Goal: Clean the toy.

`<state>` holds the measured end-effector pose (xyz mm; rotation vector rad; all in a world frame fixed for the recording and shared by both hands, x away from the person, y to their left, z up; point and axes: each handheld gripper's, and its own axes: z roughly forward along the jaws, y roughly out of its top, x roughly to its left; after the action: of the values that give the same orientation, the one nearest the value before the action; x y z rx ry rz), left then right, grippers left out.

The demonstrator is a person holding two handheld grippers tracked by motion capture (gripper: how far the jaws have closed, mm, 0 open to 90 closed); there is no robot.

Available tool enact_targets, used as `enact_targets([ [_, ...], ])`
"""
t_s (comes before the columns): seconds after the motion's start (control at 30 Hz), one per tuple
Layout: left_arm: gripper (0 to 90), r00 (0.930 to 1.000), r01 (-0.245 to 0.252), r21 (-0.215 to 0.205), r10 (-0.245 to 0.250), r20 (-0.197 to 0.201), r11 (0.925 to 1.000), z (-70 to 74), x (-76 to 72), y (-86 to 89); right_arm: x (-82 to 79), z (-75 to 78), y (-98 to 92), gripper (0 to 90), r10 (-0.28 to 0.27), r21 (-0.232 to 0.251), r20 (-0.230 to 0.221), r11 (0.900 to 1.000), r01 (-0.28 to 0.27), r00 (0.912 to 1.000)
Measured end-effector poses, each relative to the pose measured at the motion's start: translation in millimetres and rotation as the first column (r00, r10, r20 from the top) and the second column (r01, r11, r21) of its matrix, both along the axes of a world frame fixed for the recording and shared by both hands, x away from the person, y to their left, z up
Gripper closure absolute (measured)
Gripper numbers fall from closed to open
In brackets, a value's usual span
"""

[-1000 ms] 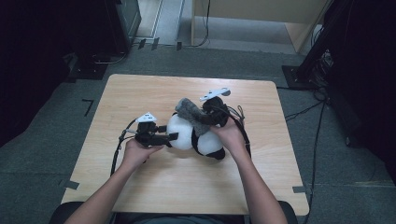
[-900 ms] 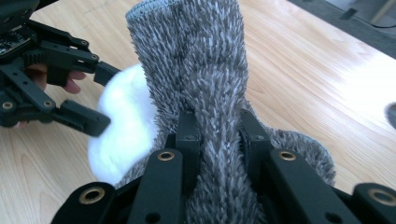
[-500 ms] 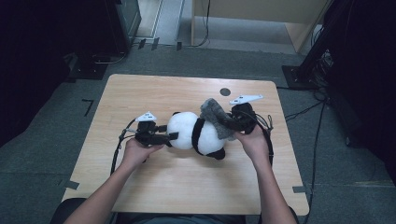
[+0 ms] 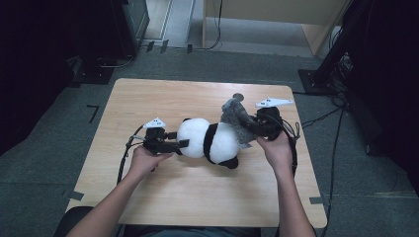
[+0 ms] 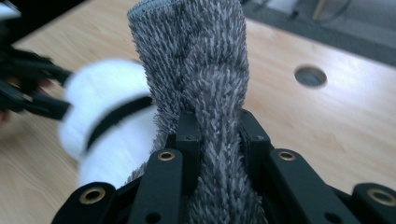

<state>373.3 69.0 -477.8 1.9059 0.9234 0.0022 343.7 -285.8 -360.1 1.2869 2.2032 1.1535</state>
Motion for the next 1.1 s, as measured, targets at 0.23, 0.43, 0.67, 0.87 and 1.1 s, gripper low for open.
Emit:
enact_targets([
  [0.23, 33.3, 1.0000, -0.005, -0.005, 0.005, 0.006, 1.0000, -0.2, -0.4, -0.2, 2.4, 14.6, 44.5, 75.1, 0.112, -0.005, 0.048, 0.994, -0.112, 0.9925],
  [0.43, 33.2, 1.0000, -0.005, -0.009, 0.006, 0.006, 0.9999, -0.6, 0.0, -0.7, 15.3, 4.2, 84.3, 75.1, 0.191, -0.029, 0.022, 0.981, -0.190, 0.9814],
  [0.67, 33.2, 0.9999, 0.000, 0.002, 0.000, 0.016, 1.0000, 0.0, 0.1, -0.9, 19.5, -12.7, 123.9, 75.1, 0.271, -0.051, -0.016, 0.961, -0.271, 0.9626],
  [0.87, 33.2, 0.9998, -0.013, 0.013, 0.013, 0.018, 0.9998, -1.4, 0.2, -2.3, 28.9, -39.6, 136.5, 74.8, 0.294, -0.047, -0.112, 0.953, -0.300, 0.9493],
  [1.1, 33.5, 0.9996, -0.010, 0.031, 0.010, 0.026, 0.9995, -0.5, -0.1, -3.2, 28.5, -39.7, 122.3, 74.8, 0.274, -0.044, -0.113, 0.959, -0.281, 0.9550],
])
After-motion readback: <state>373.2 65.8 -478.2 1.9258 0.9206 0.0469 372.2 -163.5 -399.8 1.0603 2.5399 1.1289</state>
